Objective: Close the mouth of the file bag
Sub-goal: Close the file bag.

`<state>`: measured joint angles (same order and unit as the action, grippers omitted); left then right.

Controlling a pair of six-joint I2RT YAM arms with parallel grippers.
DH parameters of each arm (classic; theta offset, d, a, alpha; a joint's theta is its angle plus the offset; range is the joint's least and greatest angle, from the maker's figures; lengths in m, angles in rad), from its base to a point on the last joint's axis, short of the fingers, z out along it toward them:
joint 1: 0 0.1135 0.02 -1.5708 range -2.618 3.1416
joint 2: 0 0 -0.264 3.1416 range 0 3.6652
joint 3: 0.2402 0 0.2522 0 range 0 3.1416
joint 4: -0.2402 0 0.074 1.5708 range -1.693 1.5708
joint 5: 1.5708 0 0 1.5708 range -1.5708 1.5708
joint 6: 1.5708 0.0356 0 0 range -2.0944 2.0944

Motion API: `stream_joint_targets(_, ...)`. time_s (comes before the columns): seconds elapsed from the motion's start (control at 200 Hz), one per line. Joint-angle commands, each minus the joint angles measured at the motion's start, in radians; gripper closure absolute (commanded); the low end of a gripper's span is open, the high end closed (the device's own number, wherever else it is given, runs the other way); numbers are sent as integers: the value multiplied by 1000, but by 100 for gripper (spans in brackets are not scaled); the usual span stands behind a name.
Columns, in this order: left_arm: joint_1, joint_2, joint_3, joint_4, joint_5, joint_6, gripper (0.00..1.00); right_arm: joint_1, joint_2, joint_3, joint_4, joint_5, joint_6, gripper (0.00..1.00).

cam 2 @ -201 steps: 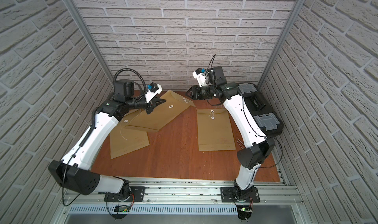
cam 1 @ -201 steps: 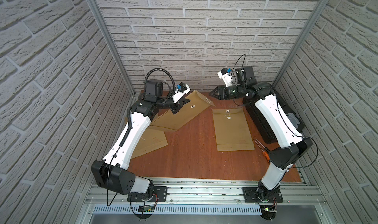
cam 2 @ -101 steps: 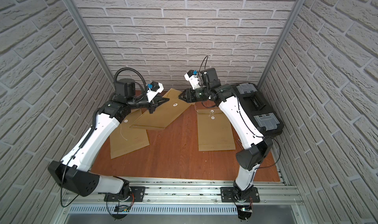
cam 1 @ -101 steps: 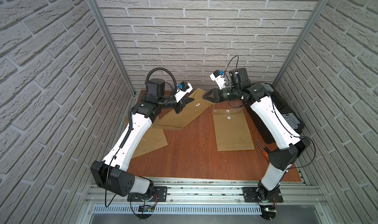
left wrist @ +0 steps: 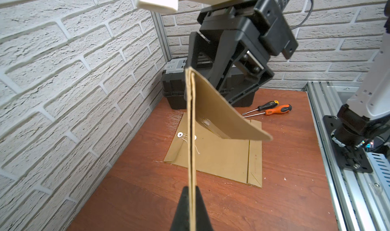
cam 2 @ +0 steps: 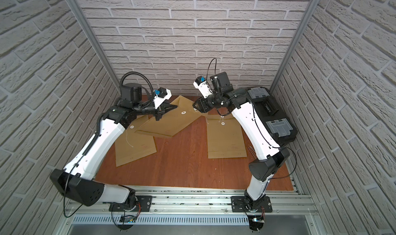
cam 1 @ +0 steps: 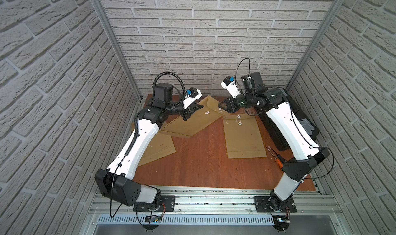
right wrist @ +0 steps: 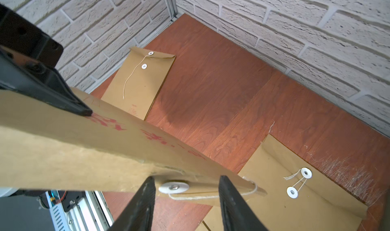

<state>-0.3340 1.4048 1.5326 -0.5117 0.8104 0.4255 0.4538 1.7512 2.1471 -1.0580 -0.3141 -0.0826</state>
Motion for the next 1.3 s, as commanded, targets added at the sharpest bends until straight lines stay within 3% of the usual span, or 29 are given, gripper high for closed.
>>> stream_joint_targets(0.0,-12,-5,41,-29,66,46,100,12,8,59,-20,-20,-100,49)
stream_joint_targets(0.28,-37,30,85,-84,85,64,100,54,97,181,-155,-135,-233,57)
stream_joint_targets(0.58,-23,30,75,-71,70,27,100,55,67,160,-124,-177,-276,97)
stream_joint_targets(0.66,-3,19,46,-56,67,3,100,55,40,132,-103,-196,-293,97)
stream_joint_targets(0.85,36,13,23,-119,56,17,70,55,12,120,-108,-213,-325,97)
stream_joint_targets(0.925,36,24,24,-174,47,50,65,55,13,128,-116,-216,-335,97)
stream_joint_targets(1.01,33,37,23,-192,40,64,68,55,16,139,-116,-236,-335,97)
stream_joint_targets(1.175,13,38,37,-160,44,69,92,54,30,146,-95,-206,-298,96)
stream_joint_targets(1.235,13,29,34,-131,39,63,100,49,24,136,-74,-175,-267,91)
stream_joint_targets(1.295,14,15,25,-100,4,63,100,31,7,116,-38,-157,-217,78)
